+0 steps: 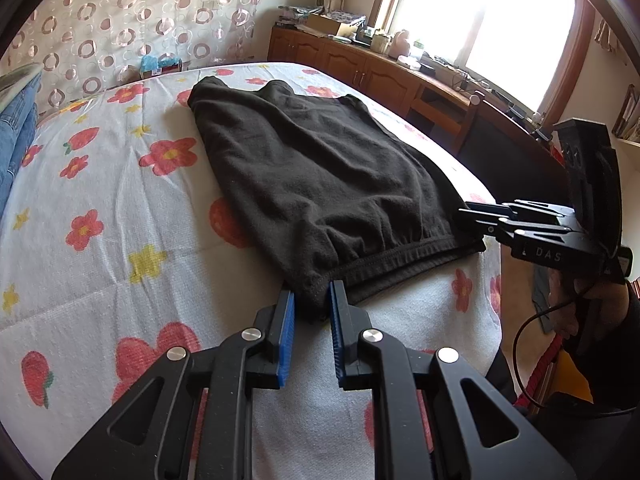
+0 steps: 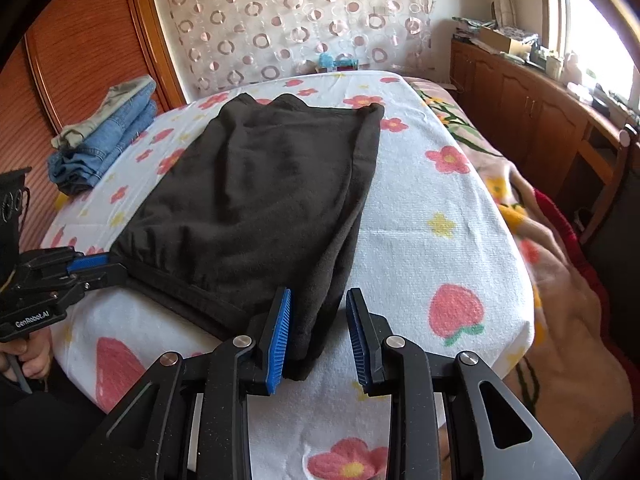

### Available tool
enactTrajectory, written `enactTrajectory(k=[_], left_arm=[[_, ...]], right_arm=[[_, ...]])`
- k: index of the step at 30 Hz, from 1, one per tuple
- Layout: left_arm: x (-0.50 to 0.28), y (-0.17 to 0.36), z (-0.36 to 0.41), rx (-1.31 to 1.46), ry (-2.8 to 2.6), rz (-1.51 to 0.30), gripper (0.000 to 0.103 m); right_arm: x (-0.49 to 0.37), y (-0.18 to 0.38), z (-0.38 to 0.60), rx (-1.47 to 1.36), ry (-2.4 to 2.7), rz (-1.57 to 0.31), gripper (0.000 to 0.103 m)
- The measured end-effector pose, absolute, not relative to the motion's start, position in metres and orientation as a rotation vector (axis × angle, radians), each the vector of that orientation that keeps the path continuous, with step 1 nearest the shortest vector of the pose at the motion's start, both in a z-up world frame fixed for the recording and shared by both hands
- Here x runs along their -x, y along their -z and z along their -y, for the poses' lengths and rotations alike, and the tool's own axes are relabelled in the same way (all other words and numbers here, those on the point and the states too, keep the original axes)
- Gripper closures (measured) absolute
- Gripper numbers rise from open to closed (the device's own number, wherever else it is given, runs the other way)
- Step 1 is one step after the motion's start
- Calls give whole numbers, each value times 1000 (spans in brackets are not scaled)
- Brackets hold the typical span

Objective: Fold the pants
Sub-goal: 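Grasp the folded pants hem with the left gripper while the right gripper grasps beside it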

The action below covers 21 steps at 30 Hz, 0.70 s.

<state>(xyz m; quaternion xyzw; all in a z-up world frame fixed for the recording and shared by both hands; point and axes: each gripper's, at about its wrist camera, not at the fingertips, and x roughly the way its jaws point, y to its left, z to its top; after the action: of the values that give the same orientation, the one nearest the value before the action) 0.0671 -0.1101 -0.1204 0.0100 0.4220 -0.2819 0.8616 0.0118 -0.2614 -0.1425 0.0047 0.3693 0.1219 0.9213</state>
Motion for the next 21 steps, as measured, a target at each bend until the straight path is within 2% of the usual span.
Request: enactTrajectory(k=[5, 15, 21], left_arm=[[-67, 120, 109, -18, 592, -884, 85], [-64, 115, 109, -10, 598, -849, 89], [-56, 83, 106, -2, 606, -753, 90]], right_arm=[[-12, 143, 256, -4, -275, -760, 74], [-13, 145, 261, -27, -326, -755, 94], [-3, 129, 270, -76, -367, -683, 97]])
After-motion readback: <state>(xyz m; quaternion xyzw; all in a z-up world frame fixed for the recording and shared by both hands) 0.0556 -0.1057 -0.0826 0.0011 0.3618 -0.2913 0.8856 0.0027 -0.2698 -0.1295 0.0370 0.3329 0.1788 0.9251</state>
